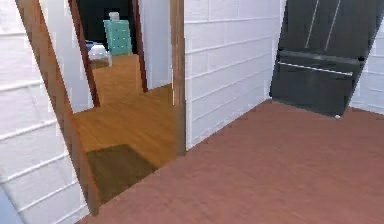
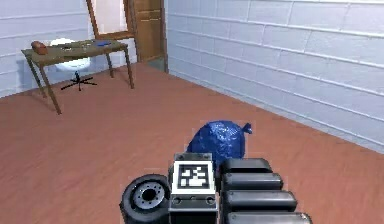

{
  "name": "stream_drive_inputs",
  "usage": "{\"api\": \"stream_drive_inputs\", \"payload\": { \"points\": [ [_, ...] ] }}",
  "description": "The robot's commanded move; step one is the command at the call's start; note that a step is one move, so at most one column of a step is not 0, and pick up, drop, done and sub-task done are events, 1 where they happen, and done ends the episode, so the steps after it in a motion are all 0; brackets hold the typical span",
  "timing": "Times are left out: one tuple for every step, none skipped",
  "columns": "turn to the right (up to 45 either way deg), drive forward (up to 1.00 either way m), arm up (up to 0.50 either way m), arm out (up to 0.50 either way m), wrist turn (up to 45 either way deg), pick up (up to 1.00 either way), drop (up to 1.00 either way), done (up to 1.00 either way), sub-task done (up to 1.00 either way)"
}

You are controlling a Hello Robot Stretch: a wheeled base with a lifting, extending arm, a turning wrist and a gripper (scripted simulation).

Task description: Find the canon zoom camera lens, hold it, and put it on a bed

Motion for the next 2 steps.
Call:
{"api": "stream_drive_inputs", "payload": {
  "points": [
    [0.0,0.30,0.00,0.00,0.0,0.00,0.00,0.00,0.00],
    [-15.0,0.00,0.00,0.00,0.0,0.00,0.00,0.00,0.00]
  ]
}}
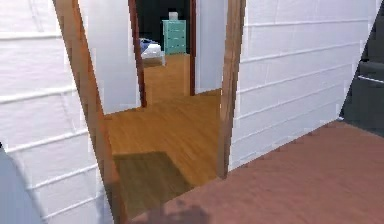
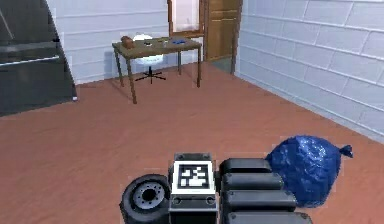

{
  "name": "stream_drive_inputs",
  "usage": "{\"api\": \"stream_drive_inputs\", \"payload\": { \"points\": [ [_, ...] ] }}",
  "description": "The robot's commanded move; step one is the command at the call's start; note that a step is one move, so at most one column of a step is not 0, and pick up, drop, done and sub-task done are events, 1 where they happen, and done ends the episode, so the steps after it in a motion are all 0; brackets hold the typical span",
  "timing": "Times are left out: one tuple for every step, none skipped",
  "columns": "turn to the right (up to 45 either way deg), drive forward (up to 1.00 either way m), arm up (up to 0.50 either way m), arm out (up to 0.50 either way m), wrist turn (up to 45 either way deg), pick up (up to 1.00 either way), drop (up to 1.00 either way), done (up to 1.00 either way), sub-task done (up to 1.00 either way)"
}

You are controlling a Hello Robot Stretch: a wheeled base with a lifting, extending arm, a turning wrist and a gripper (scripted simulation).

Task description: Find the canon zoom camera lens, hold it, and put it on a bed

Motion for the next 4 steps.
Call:
{"api": "stream_drive_inputs", "payload": {
  "points": [
    [0.0,0.15,0.00,0.00,0.0,0.00,0.00,0.00,0.00],
    [0.0,0.80,0.00,0.00,0.0,0.00,0.00,0.00,0.00],
    [-15.0,0.00,0.00,0.00,0.0,0.00,0.00,0.00,0.00],
    [0.0,0.55,0.00,0.00,0.0,0.00,0.00,0.00,0.00]
  ]
}}
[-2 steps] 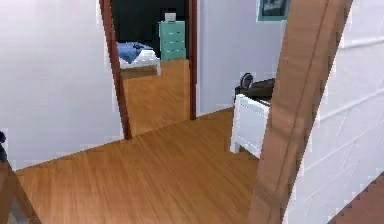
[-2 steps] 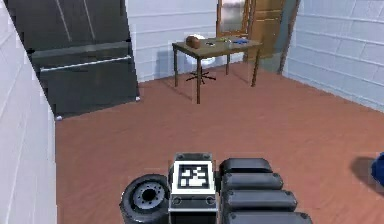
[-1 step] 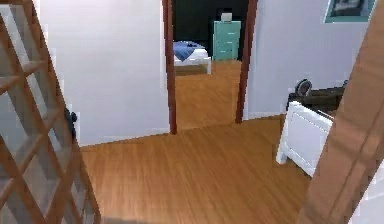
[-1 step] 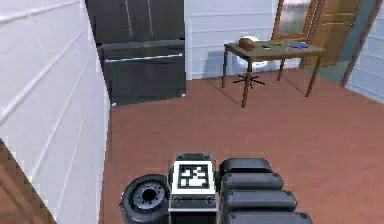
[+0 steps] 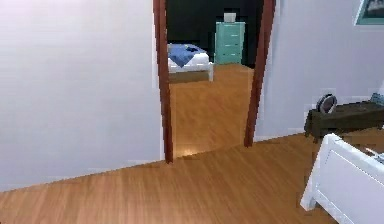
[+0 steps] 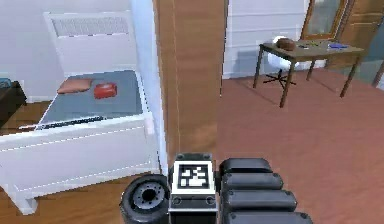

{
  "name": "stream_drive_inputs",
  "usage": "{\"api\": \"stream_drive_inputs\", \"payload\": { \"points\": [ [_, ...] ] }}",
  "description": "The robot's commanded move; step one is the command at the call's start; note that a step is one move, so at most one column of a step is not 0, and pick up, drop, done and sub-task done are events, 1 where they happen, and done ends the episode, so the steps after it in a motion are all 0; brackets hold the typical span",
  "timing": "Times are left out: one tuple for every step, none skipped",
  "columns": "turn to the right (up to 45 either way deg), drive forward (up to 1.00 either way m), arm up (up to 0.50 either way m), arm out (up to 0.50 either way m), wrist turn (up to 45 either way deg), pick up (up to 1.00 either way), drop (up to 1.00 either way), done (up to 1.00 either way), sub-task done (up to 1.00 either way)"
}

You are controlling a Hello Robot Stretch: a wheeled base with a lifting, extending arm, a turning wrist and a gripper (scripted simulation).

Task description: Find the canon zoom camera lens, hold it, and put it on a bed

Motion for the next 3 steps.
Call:
{"api": "stream_drive_inputs", "payload": {
  "points": [
    [15.0,0.00,0.00,0.00,0.0,0.00,0.00,0.00,0.00],
    [0.0,1.00,0.00,0.00,0.0,0.00,0.00,0.00,0.00],
    [0.0,0.30,0.00,0.00,0.0,0.00,0.00,0.00,0.00]
  ]
}}
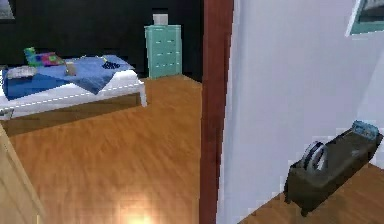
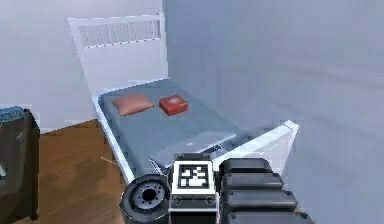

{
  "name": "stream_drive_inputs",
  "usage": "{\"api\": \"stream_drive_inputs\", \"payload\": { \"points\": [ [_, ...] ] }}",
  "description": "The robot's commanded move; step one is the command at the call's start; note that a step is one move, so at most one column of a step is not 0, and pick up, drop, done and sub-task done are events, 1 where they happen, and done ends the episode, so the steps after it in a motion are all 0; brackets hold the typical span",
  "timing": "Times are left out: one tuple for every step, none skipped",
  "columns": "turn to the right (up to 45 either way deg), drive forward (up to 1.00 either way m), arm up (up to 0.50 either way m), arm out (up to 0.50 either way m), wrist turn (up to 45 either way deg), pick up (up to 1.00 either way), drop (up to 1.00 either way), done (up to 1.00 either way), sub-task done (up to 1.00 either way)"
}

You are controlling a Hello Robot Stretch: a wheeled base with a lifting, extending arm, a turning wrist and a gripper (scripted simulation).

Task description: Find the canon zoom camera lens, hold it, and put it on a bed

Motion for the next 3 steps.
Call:
{"api": "stream_drive_inputs", "payload": {
  "points": [
    [27.0,0.00,0.00,0.00,0.0,0.00,0.00,0.00,0.00],
    [0.0,0.35,0.00,0.00,0.0,0.00,0.00,0.00,0.00],
    [30.0,0.00,0.00,0.00,0.0,0.00,0.00,0.00,0.00]
  ]
}}
